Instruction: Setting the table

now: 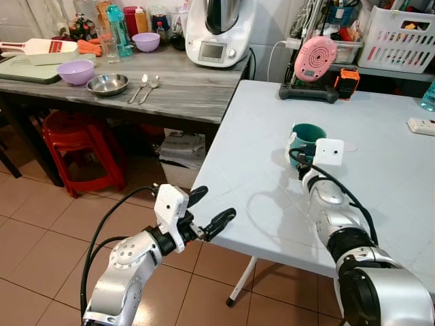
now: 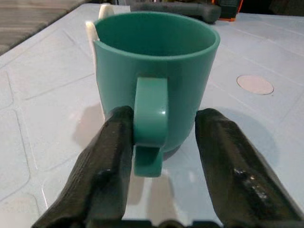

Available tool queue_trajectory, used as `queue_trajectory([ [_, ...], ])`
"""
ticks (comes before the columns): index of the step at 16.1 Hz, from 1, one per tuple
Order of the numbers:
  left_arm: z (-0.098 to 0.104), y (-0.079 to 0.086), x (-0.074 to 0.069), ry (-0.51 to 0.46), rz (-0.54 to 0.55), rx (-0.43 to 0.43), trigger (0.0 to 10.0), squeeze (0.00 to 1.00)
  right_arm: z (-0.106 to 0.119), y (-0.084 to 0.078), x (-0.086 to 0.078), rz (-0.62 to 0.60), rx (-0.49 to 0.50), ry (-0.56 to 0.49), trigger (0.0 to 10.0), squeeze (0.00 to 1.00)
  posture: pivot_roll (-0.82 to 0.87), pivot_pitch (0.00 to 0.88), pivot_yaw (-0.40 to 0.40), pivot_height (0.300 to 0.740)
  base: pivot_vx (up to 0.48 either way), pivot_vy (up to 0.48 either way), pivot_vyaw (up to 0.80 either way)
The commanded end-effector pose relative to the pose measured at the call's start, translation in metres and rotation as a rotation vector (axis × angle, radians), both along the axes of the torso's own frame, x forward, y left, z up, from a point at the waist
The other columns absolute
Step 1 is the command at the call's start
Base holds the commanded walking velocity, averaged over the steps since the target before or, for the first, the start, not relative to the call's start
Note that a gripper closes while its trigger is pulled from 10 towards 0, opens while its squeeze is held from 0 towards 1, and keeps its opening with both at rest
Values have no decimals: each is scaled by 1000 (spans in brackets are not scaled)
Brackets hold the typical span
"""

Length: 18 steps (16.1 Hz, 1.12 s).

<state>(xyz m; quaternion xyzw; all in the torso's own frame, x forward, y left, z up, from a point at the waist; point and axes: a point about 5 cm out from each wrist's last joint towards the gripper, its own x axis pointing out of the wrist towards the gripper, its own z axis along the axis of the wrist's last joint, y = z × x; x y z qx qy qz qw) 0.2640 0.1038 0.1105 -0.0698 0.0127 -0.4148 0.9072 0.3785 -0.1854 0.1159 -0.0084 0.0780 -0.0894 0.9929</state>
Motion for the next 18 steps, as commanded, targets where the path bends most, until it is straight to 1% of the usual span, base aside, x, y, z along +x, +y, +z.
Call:
queue_trajectory([
  [1, 3, 0, -1, -6, -6, 5, 10000, 0, 7, -2, 3, -3, -1, -21, 118, 0, 10, 0, -18, 740, 0, 0, 0],
  [10, 2, 0, 0, -6, -9, 5, 10000, 0, 6, -4, 2, -5, -3, -20, 0, 0, 7, 0, -20, 740, 0, 0, 0],
  [12, 2, 0, 1, -8, -11, 6, 10000, 0, 8, -4, 3, 9, 2, -33, 0, 0, 8, 0, -18, 740, 0, 0, 0],
  [13, 2, 1, 3, -12, 4, 5, 10000, 0, 13, -4, 5, 23, 7, -55, 0, 0, 7, 0, -18, 740, 0, 0, 0],
  [14, 2, 3, 6, -17, 46, 11, 10000, 0, 16, -4, 5, 30, 11, -71, 0, 0, 7, 0, -19, 740, 0, 0, 0],
  [15, 2, 10, 12, -30, 132, 31, 10000, 0, 19, -4, 5, 35, 18, -89, 0, 0, 6, 0, -19, 740, 0, 0, 0],
  [16, 2, 17, 19, -32, 217, 32, 10000, 0, 21, -4, 5, 40, 29, -109, 0, 0, 7, 0, -19, 740, 0, 0, 0],
  [17, 1, 24, 26, -14, 307, 43, 10000, 0, 23, -4, 3, 44, 39, -130, 0, 0, 5, 0, -19, 740, 0, 0, 0],
  [18, 0, 37, 34, -10, 434, 69, 10000, 0, 24, -5, -3, 41, 58, -167, 235, 0, 0, 0, -18, 740, 0, 0, 0],
])
